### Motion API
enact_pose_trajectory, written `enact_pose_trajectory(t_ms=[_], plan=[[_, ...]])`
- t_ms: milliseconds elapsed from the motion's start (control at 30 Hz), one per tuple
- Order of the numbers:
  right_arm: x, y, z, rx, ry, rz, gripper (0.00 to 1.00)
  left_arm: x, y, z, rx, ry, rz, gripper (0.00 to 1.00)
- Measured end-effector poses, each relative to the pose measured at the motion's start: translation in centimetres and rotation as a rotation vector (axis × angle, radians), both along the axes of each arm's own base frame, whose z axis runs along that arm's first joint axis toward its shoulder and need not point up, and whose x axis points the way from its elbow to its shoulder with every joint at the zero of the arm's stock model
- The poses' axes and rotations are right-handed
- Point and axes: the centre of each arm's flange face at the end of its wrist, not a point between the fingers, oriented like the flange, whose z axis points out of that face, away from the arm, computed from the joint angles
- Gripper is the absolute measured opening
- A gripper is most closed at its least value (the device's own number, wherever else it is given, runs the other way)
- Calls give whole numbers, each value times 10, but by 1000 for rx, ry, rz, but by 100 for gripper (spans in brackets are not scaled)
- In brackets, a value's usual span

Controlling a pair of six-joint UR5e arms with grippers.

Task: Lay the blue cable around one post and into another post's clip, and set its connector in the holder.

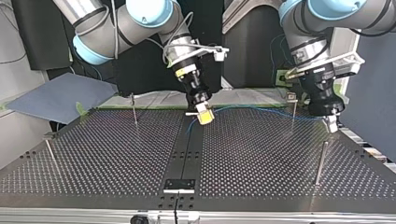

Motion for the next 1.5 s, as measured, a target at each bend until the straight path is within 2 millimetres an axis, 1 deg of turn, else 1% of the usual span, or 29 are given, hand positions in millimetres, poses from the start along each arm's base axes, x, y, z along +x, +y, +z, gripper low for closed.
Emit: enact_pose_trajectory(t_ms=[133, 267, 333, 433, 600, 833, 1000, 1367, 1500], plan=[[7, 2, 18, -22, -25, 12, 0, 16, 10, -6, 1, 2, 5, 7], [12, 3, 35, -43, -53, 19, 0, 33, 23, -8, -6, 0, 31, 7], [14, 3, 41, -49, -65, 21, 0, 41, 30, -7, -11, -2, 48, 7], [15, 2, 44, -52, -73, 21, 0, 50, 43, -2, -21, -14, 75, 7], [18, 1, 43, -55, -75, 23, 0, 56, 61, 4, -39, -35, 92, 7], [31, -2, 36, -49, -58, 30, 0, 63, 88, 6, -43, -48, 110, 7], [37, -2, 37, -54, -65, 34, 0, 69, 104, 8, -33, -51, 118, 7], [54, -7, 35, -57, -69, 41, 0, 98, 148, 3, -18, -33, 129, 7], [60, -9, 38, -57, -71, 41, 0, 102, 157, 2, -15, -30, 137, 7]])
